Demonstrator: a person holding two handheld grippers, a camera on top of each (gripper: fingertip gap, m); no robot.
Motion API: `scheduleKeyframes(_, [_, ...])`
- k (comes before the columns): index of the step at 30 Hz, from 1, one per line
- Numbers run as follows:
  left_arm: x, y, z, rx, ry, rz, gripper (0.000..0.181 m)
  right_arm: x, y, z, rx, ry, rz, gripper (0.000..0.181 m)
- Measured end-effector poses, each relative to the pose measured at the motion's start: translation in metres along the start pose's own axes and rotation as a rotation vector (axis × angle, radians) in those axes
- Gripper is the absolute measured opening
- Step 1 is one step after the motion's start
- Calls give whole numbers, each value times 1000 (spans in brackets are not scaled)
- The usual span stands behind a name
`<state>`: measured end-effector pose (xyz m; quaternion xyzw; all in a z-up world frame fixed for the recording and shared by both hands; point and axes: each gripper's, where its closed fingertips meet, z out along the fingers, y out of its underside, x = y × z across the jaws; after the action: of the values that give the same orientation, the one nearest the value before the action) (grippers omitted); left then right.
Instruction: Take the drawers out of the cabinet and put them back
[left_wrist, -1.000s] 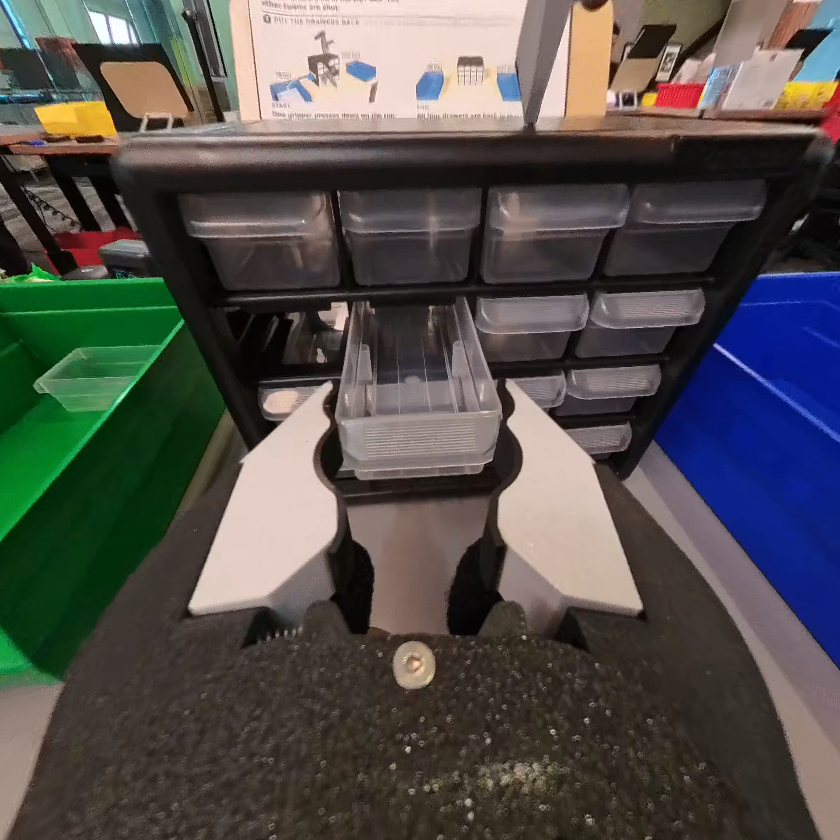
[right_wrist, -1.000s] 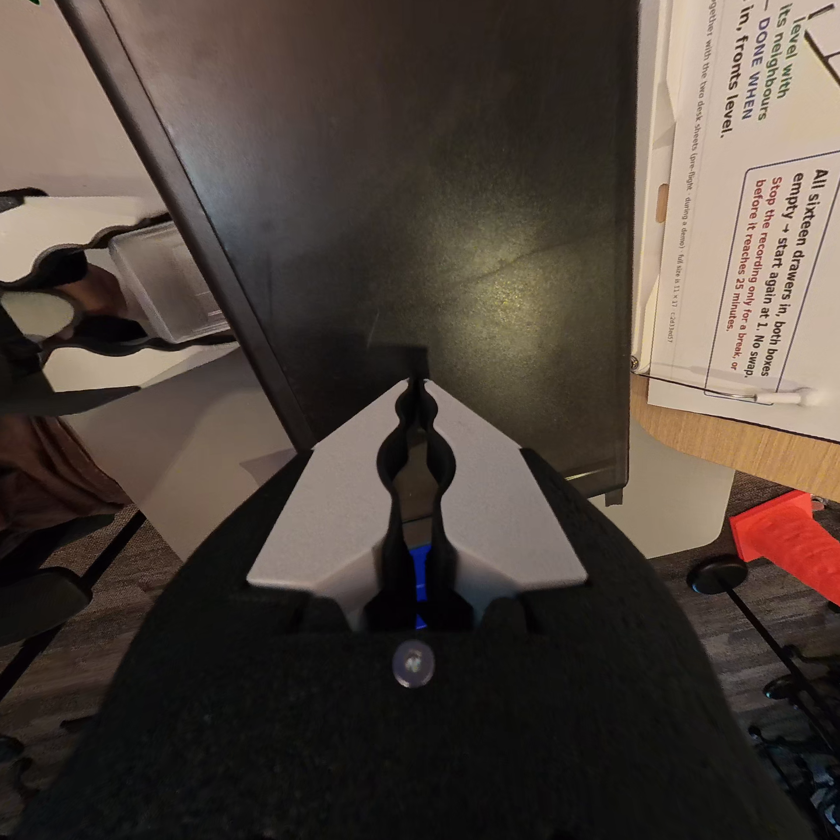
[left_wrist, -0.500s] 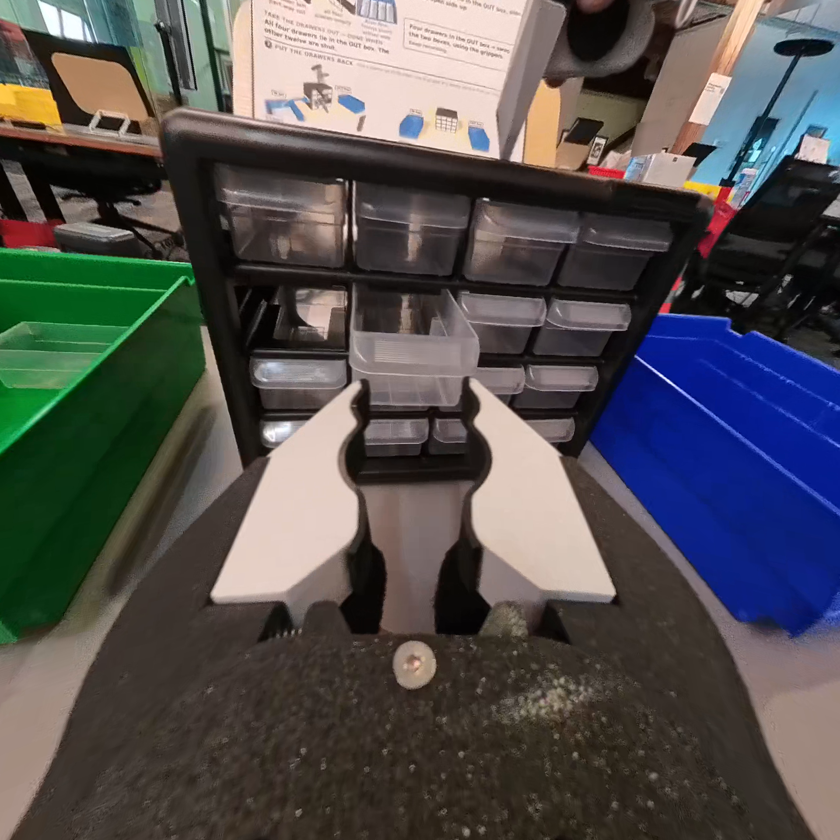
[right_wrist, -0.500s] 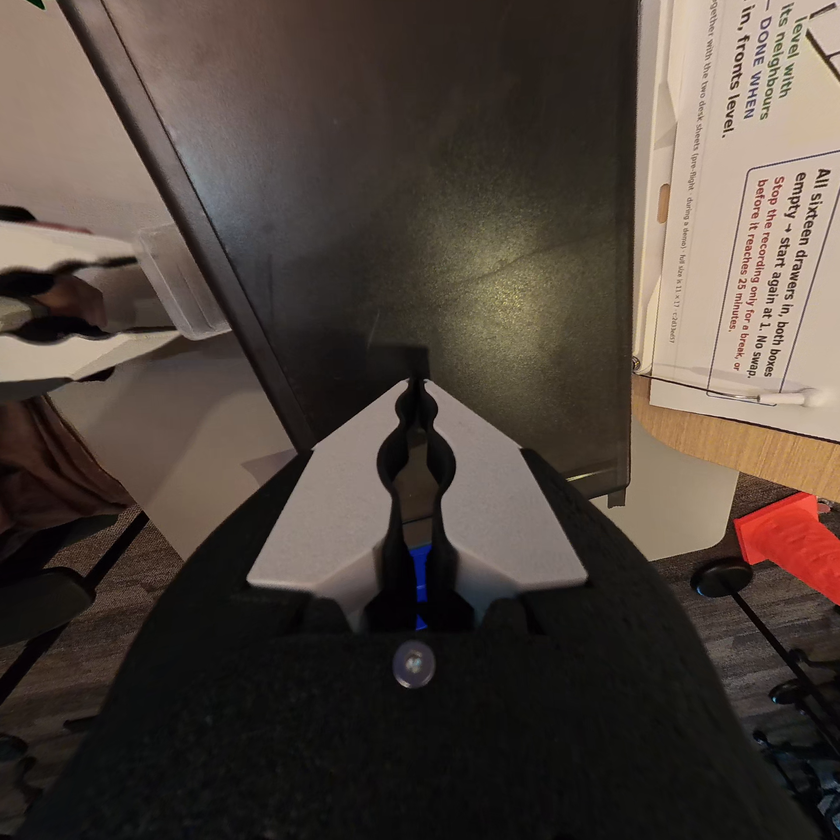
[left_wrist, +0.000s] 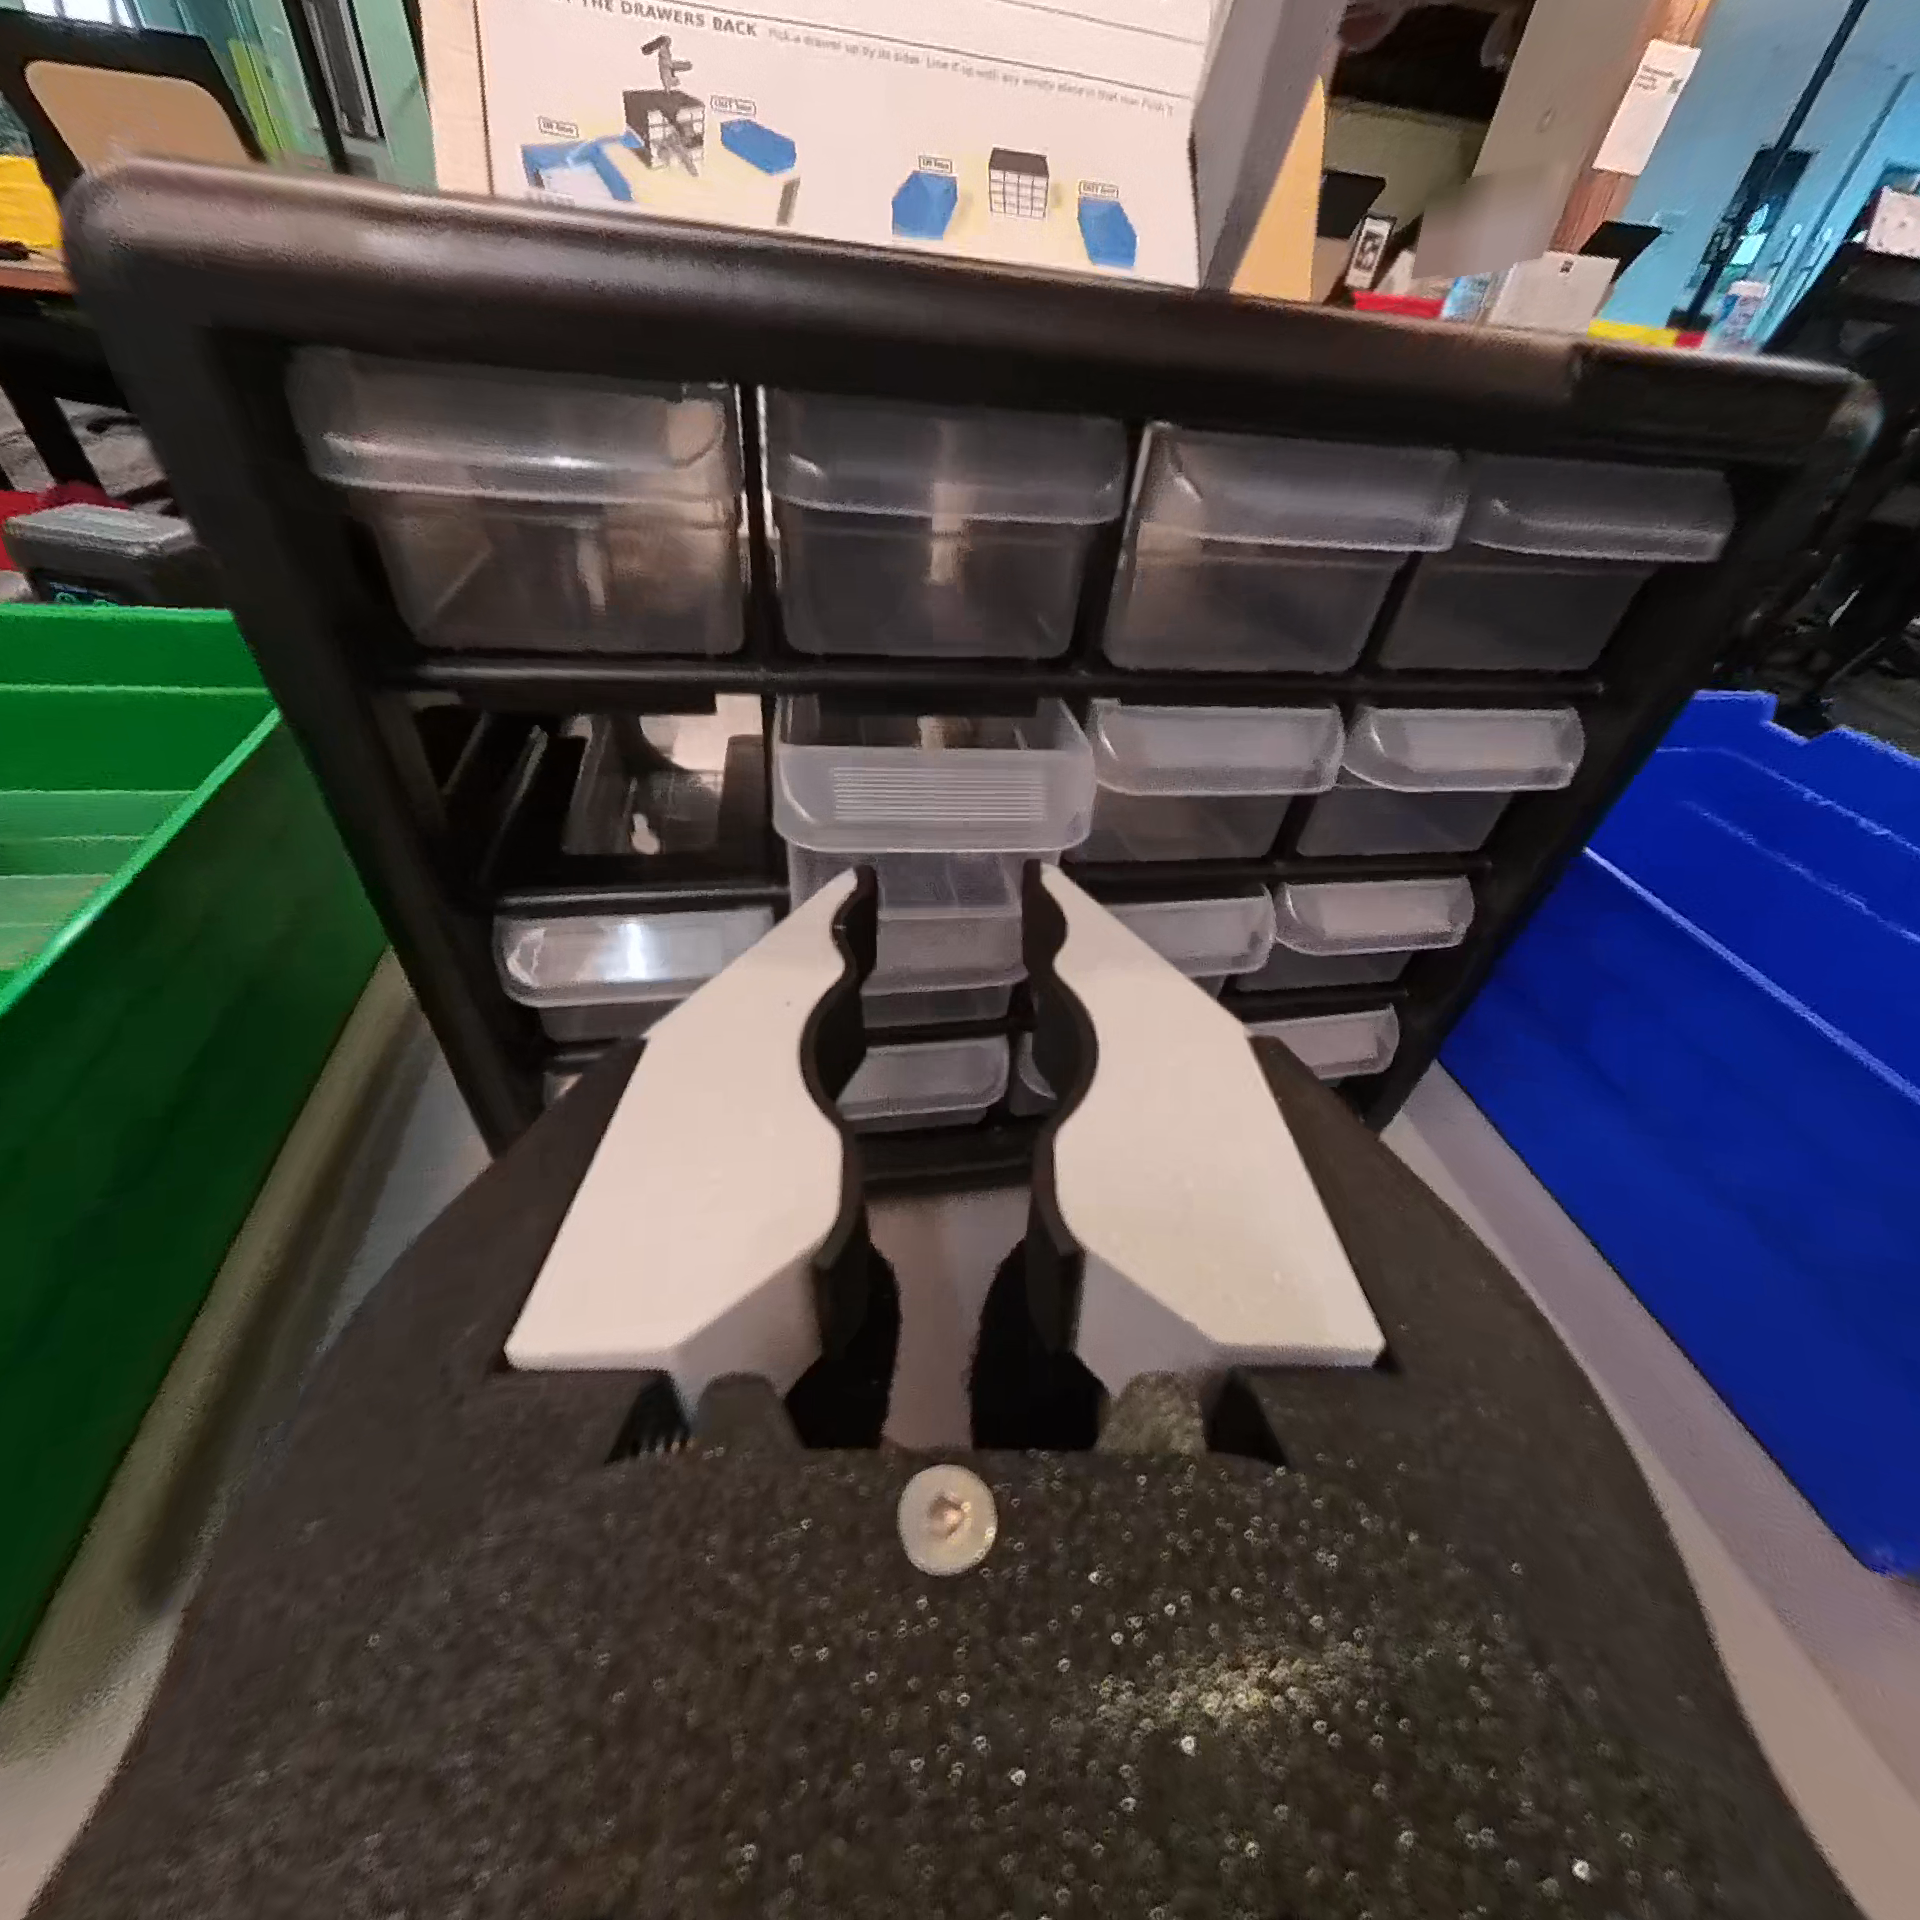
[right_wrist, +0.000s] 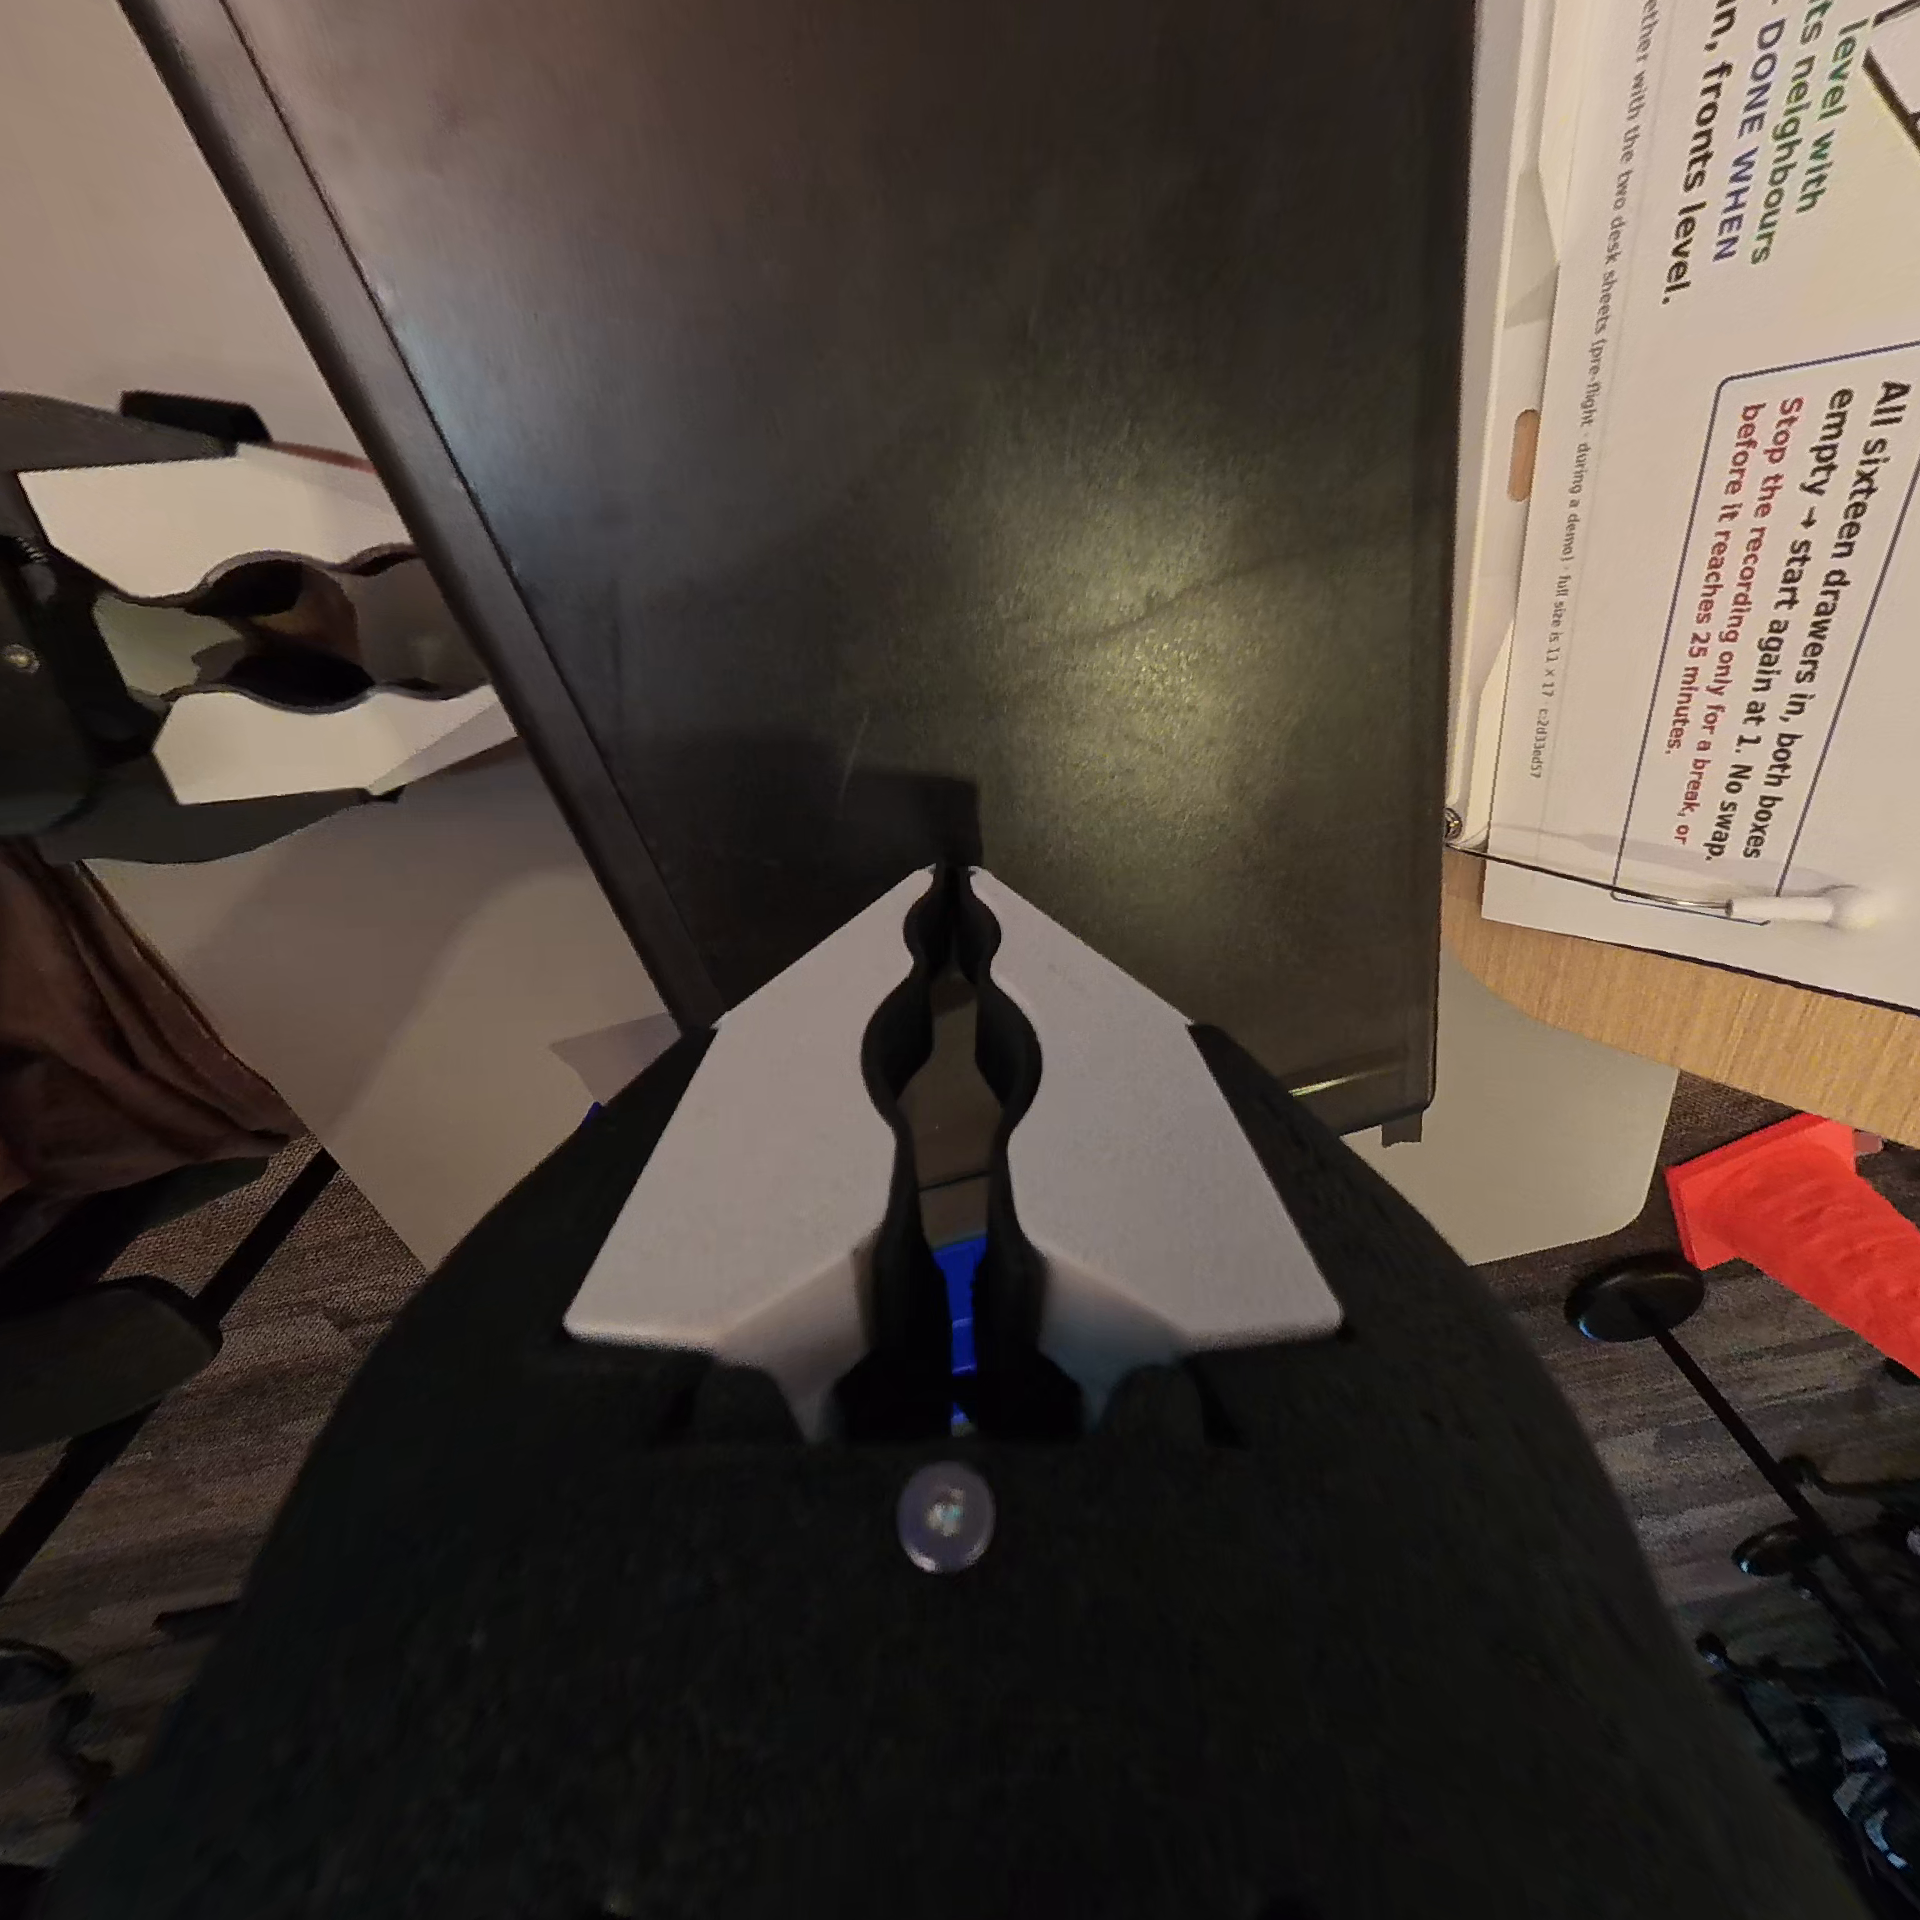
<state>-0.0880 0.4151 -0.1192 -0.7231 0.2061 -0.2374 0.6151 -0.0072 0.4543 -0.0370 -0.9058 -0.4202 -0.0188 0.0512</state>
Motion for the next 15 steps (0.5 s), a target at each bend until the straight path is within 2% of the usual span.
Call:
scheduleKeyframes(8, [-3, -4, 19, -2, -8, -1, 25, 0, 0, 0, -2, 2, 1, 0])
scheduleKeyframes(12, [0, 0, 18, -1, -6, -6, 28, 0, 0, 0, -6, 0, 1, 0])
scheduleKeyframes(15, [4, -3, 4, 2, 20, -8, 34, 0, 0, 0, -9, -3, -1, 0])
